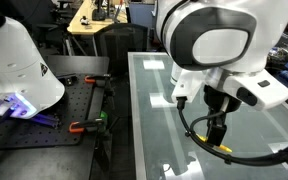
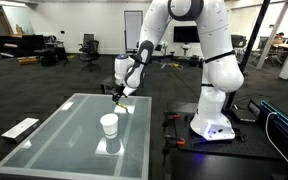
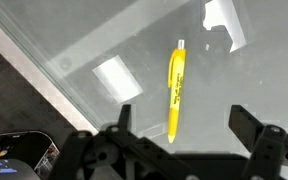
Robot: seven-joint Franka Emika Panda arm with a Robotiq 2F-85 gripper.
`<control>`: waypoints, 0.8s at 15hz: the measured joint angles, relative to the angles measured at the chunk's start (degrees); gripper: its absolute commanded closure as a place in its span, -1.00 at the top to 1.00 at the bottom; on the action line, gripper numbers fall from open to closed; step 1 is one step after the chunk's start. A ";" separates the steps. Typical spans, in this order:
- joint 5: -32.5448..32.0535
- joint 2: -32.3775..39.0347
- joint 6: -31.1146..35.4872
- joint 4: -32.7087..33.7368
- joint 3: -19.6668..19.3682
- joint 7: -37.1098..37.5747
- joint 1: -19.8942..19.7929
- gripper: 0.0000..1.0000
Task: Put the yellow pen inside the white cup
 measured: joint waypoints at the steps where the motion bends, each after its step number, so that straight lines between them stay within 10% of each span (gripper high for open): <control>1: 1.18 0.55 0.41 0.31 -0.11 -0.58 0.27 1.00; 12: 10.83 3.79 0.66 2.94 -0.05 -6.92 0.83 1.00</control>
